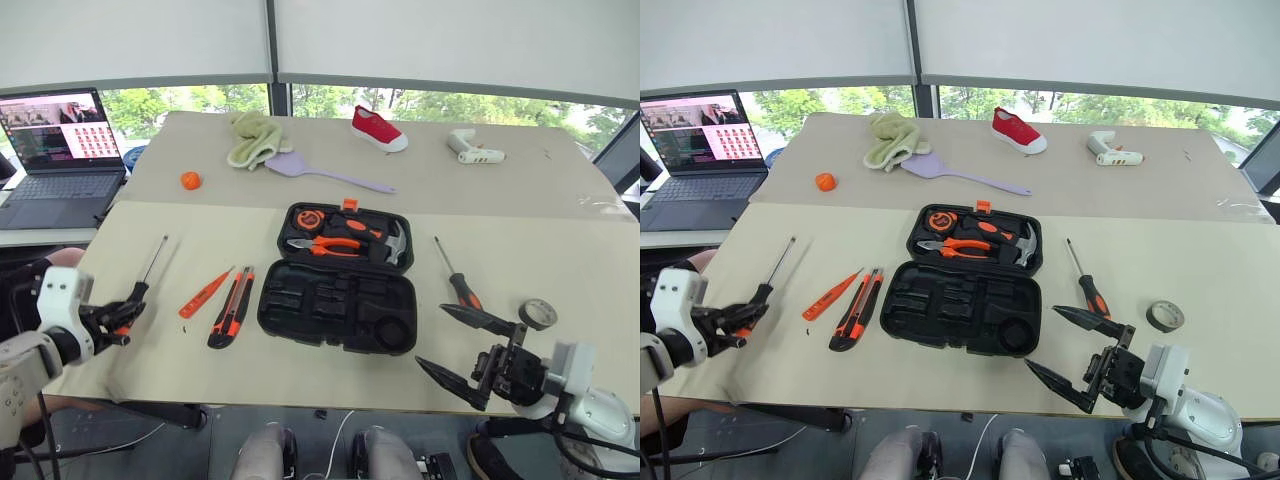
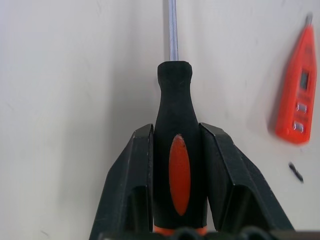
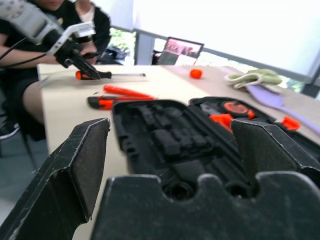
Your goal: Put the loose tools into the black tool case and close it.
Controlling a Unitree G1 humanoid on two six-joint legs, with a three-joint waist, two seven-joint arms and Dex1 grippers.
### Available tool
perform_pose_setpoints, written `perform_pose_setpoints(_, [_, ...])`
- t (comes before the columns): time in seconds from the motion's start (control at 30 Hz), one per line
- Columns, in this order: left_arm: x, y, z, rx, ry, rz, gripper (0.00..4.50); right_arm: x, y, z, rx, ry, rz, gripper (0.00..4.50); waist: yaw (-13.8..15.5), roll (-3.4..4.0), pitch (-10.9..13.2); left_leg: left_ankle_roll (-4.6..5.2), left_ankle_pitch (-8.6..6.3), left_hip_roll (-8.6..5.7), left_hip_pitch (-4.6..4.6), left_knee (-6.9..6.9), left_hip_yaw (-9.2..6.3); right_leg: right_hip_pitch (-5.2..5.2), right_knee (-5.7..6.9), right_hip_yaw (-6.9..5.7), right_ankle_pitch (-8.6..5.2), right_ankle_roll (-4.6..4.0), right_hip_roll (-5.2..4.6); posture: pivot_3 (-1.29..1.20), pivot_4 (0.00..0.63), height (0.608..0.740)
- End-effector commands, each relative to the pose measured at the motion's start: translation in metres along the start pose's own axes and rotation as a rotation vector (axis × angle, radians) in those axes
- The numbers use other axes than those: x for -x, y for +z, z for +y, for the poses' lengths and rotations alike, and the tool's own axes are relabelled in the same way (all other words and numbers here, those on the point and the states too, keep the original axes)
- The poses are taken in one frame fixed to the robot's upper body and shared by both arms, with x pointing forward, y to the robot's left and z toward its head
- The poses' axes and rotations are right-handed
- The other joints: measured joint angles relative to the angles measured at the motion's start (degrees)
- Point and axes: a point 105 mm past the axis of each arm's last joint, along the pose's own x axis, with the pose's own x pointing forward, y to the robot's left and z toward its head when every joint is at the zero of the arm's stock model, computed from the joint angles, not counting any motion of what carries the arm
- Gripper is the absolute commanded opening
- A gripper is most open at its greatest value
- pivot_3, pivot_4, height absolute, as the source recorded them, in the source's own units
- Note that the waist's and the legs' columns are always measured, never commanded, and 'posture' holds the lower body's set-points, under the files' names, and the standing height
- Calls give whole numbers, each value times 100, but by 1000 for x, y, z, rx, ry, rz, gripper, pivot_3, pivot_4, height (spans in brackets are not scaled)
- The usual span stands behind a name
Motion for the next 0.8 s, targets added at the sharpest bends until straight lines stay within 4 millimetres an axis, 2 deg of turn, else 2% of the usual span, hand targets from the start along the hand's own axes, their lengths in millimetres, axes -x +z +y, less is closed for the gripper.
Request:
perform_pose_setpoints(0.03, [-19, 62, -62, -292, -399, -160, 874, 2, 24, -14, 66, -16, -25, 4500, 103, -1, 0, -3, 2, -2, -6, 2, 0, -4, -2, -5, 3, -2, 0, 0, 150, 740])
perform_pose_setpoints(0.1, [-30, 68, -90, -392, -562, -153, 874, 2, 27, -16, 76, 3, -3, 4500, 153, 6, -2, 0, 1, -10, -6, 2, 4, -1, -7, -12, 7, 2, 3, 0, 150, 740])
perform_pose_setpoints(0.17, [-50, 62, -119, -560, -711, -109, 874, 1, 28, -18, 85, 42, 51, 4500, 138, 11, -5, 9, -3, -16, -2, 2, 18, 24, -11, -8, 17, 19, 11, 0, 150, 740])
perform_pose_setpoints(0.27, [-80, 63, -148, -681, -809, -95, 874, -2, 24, -20, 62, 93, 143, 4500, 86, 9, -3, 27, -1, -32, -8, 2, 43, 28, -9, -2, 17, 25, 35, 0, 150, 740])
perform_pose_setpoints(0.3, [-92, 64, -158, -705, -831, -94, 874, -4, 23, -21, 55, 106, 172, 4500, 85, 8, -2, 78, 25, -30, -8, 8, 49, 28, -8, 2, 17, 26, 45, 0, 150, 740])
perform_pose_setpoints(0.33, [-103, 63, -168, -750, -850, -89, 874, -7, 23, -23, 47, 108, 196, 4500, 80, 3, 1, 85, 26, -30, -10, 19, 48, 29, 1, 2, 15, 29, 50, 0, 150, 740])
perform_pose_setpoints(0.53, [-137, 57, -185, -956, -885, -52, 874, -16, 24, -36, 20, 86, 307, 4500, 15, -9, 8, 96, 18, 0, -36, 54, 44, 18, -4, 11, 15, 28, 89, 0, 150, 740])
perform_pose_setpoints(0.8, [-142, 46, -188, -1067, -944, -28, 874, -18, 24, -35, -6, 68, 342, 4500, 30, -12, 10, 112, 9, 0, -46, 63, 42, 17, -8, 8, 15, 32, 83, 0, 150, 740])
